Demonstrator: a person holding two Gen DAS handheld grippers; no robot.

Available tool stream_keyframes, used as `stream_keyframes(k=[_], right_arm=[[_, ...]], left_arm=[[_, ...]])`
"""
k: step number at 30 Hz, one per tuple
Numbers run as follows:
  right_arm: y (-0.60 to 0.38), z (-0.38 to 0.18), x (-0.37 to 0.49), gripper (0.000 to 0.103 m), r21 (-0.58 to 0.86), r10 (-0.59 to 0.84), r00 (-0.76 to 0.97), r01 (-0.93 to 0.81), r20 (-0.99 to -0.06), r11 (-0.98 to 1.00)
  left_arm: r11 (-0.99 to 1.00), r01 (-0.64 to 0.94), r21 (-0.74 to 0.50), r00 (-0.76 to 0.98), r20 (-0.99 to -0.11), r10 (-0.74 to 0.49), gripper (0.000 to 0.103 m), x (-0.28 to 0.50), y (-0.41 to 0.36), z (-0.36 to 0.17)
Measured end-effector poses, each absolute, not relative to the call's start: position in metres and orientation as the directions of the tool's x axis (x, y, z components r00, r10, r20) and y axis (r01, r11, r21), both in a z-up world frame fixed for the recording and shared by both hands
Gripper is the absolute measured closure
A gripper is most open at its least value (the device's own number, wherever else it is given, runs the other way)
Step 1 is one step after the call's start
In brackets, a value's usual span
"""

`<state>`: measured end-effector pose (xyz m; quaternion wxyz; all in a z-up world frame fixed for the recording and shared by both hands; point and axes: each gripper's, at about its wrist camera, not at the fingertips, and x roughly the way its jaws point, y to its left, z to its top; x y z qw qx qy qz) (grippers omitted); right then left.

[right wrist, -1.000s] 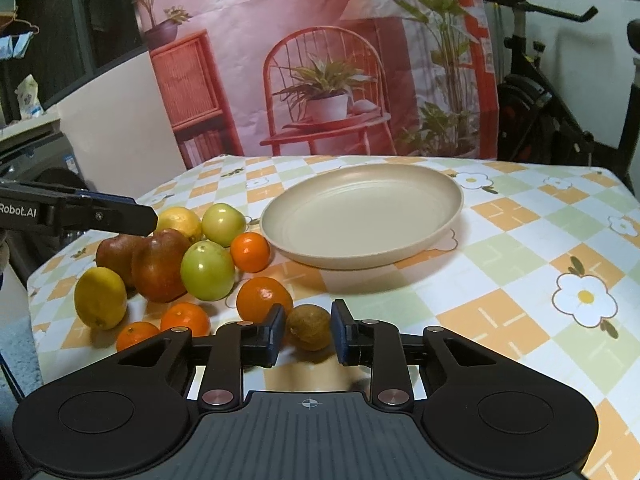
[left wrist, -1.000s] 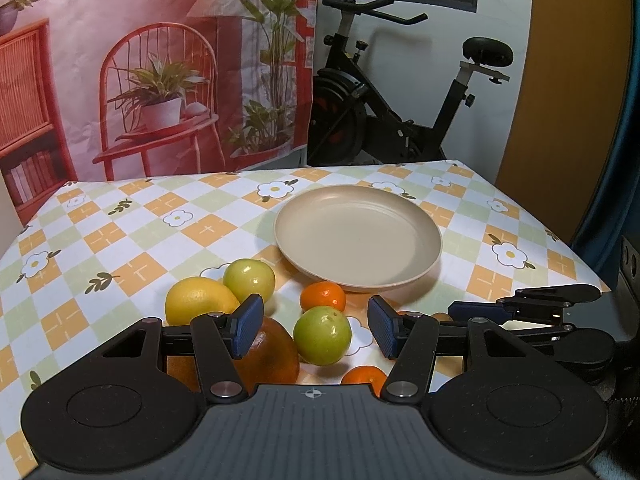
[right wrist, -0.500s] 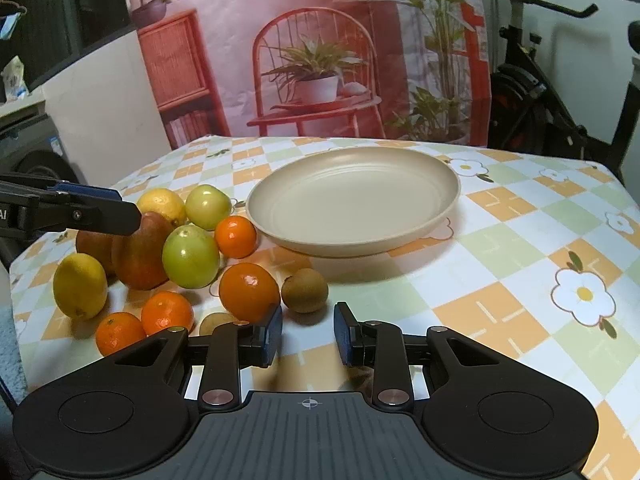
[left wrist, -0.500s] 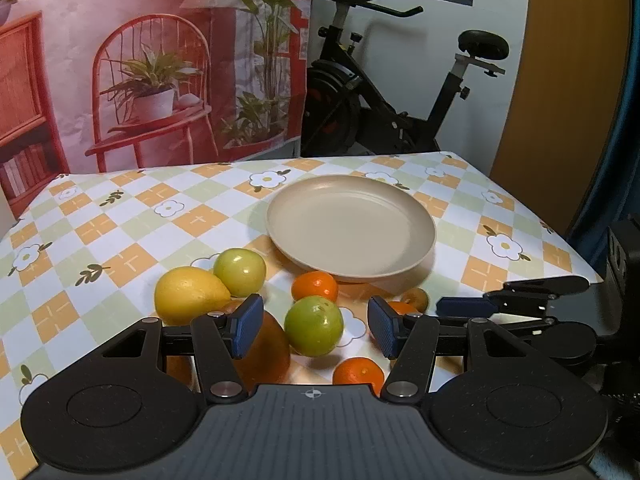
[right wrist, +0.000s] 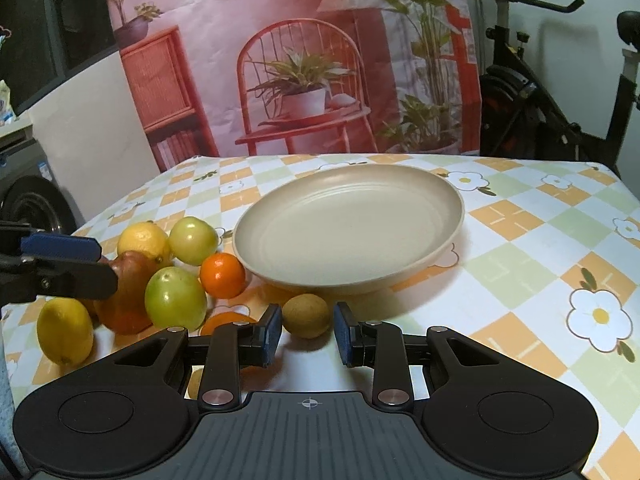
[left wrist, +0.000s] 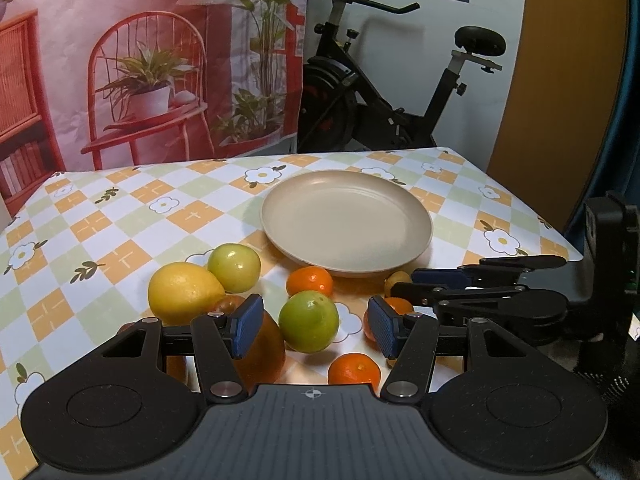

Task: Organize fruits
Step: 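Close the left gripper on another small brown fruit while the right gripper holds its fruit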

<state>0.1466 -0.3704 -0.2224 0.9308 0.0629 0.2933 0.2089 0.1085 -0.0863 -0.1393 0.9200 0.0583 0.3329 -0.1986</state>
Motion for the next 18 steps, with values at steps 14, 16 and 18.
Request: stream_keyframes(k=[14, 16, 18], right_arm=[[-0.374, -0.222, 0.142, 0.077, 0.256, 0.428, 0.760, -0.343, -0.490, 0.904], [-0.378, -0.220, 0.134, 0.077, 0.248, 0.422, 0.771, -0.342, -0.478, 0.906], [-0.382, -0.220, 0.125, 0.077, 0.240, 0.419, 0.775, -0.344, -0.473, 0.908]], left_arm=[[0.895, 0.445, -0.027, 0.675, -0.646, -0.355, 0.050, 0.109, -0.091, -0.142], [0.876, 0.482, -0.025, 0.651, -0.659, -0.377, 0.057, 0.109, -0.097, -0.144], [0.854, 0.520, -0.023, 0.625, -0.671, -0.398, 0.063, 0.109, -0.104, -0.147]])
